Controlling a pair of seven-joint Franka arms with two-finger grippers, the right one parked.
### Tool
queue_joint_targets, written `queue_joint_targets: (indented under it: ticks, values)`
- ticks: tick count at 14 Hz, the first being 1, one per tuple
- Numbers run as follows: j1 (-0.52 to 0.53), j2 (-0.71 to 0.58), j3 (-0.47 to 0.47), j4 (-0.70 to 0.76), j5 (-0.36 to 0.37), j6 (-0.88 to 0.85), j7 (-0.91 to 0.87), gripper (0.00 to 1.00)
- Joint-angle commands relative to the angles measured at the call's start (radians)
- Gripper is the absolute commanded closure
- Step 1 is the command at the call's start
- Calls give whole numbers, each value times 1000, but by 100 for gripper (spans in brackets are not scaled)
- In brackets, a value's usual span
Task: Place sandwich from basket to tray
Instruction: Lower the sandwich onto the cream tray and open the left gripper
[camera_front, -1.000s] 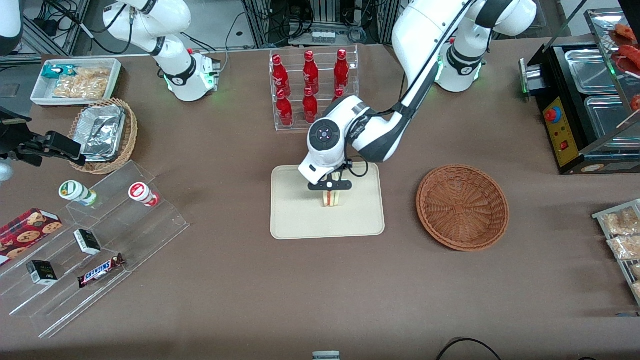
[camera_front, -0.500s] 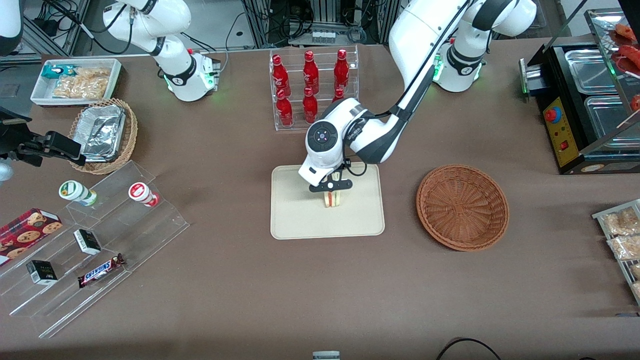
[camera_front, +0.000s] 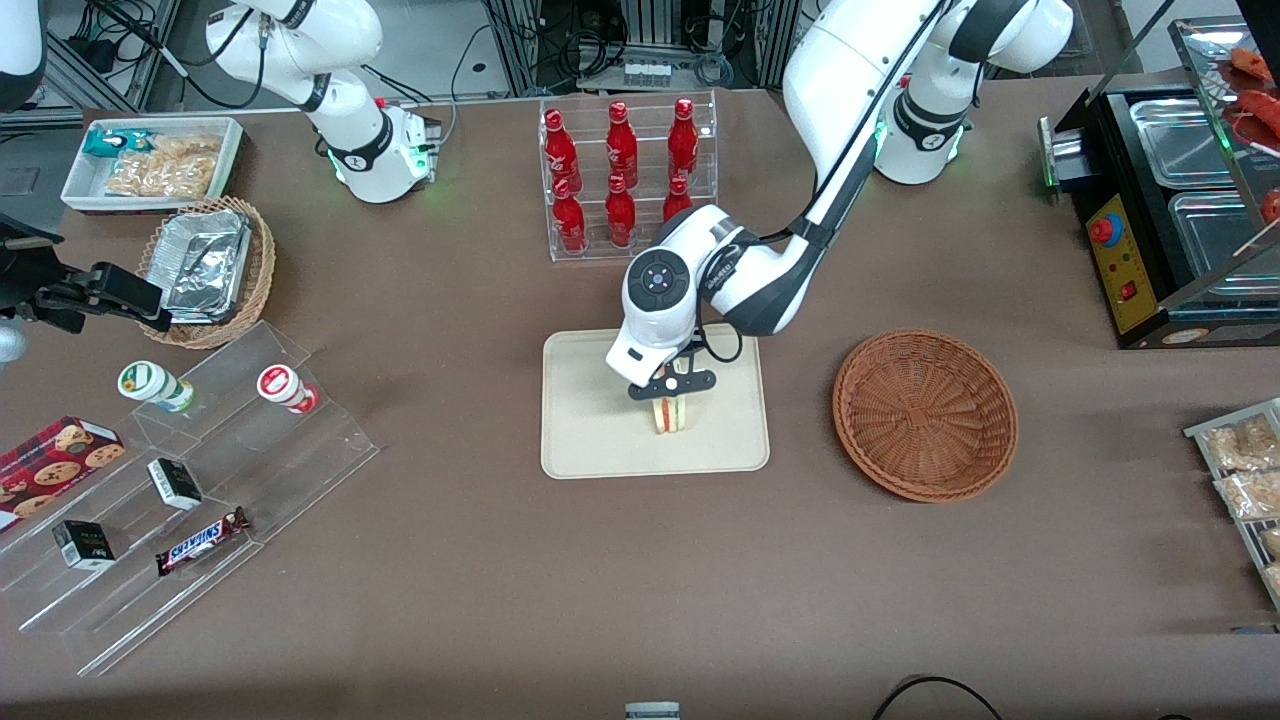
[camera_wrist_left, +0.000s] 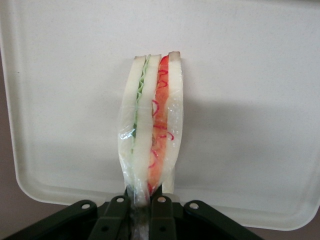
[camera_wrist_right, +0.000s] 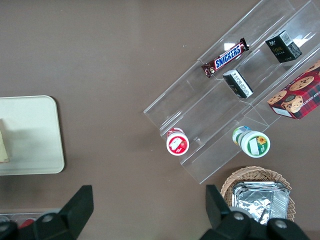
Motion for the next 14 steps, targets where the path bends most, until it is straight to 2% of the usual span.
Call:
queue_joint_targets:
  ticks: [1, 2, 3, 6, 10, 14]
  values:
    - [-7, 19, 5, 25, 0, 6, 9, 85]
    - [-7, 19, 5, 25, -1, 7, 7, 36]
    - [-7, 18, 5, 25, -1, 8, 4, 0]
    - [-7, 2, 8, 26, 2, 1, 4, 0]
    - [-7, -93, 37, 32, 3, -72, 6, 0]
    - [-5, -221, 87, 16, 67, -160, 18, 0]
